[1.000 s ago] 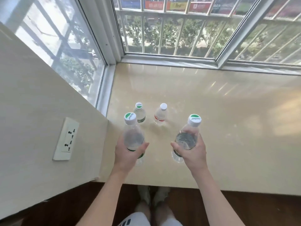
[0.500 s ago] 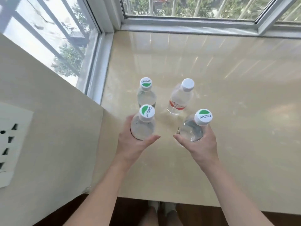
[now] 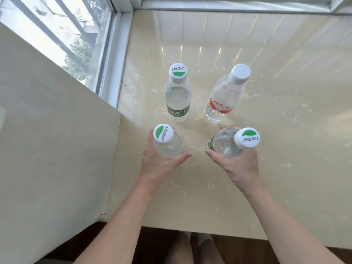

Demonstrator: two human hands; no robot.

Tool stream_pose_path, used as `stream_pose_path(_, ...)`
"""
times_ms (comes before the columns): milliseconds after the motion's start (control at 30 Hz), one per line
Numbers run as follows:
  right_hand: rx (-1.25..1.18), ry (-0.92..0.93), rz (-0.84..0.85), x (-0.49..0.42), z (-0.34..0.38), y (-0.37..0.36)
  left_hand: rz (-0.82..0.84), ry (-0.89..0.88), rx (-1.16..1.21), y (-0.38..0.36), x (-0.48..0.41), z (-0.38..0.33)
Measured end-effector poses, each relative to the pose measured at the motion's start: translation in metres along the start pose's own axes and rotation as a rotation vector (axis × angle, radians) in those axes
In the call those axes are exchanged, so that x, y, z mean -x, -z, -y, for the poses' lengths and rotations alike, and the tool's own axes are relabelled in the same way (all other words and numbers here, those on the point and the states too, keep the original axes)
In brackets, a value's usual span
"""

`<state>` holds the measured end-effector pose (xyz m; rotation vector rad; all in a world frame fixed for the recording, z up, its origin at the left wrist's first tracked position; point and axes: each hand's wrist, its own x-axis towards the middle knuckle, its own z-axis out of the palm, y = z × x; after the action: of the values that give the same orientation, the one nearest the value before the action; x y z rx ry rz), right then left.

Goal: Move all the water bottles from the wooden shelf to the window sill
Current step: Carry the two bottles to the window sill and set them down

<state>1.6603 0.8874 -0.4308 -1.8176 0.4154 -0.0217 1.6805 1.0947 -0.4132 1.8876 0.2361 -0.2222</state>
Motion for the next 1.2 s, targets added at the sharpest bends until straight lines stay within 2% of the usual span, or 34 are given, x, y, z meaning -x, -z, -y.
stream_pose_path(233, 0.152, -0.07, 0.043, 0.005, -0.021, 0.004, 0.016, 0.116, -0.072, 0.003, 0.004, 0.032)
stream_pose_path(500, 0.146, -0.089, 0.025, 0.023, -0.02, -0.001, 0.024, 0.182, -0.13, 0.002, 0.001, 0.044)
stream_pose_path(800, 0.153, -0.205, 0.055, 0.022, -0.036, -0.002, 0.051, 0.182, -0.183, 0.002, 0.002, 0.055)
stream_pose_path(1033, 0.184, -0.198, 0.086, 0.02, -0.037, -0.001, 0.077, 0.161, -0.215, 0.003, 0.002, 0.055)
stream_pose_path(1133, 0.278, -0.176, 0.145, 0.023, -0.04, 0.004, 0.076, 0.164, -0.224, 0.008, 0.008, 0.05)
stream_pose_path(1200, 0.364, -0.164, 0.193, 0.023, -0.037, 0.013, 0.088, 0.165, -0.327, 0.017, 0.014, 0.043)
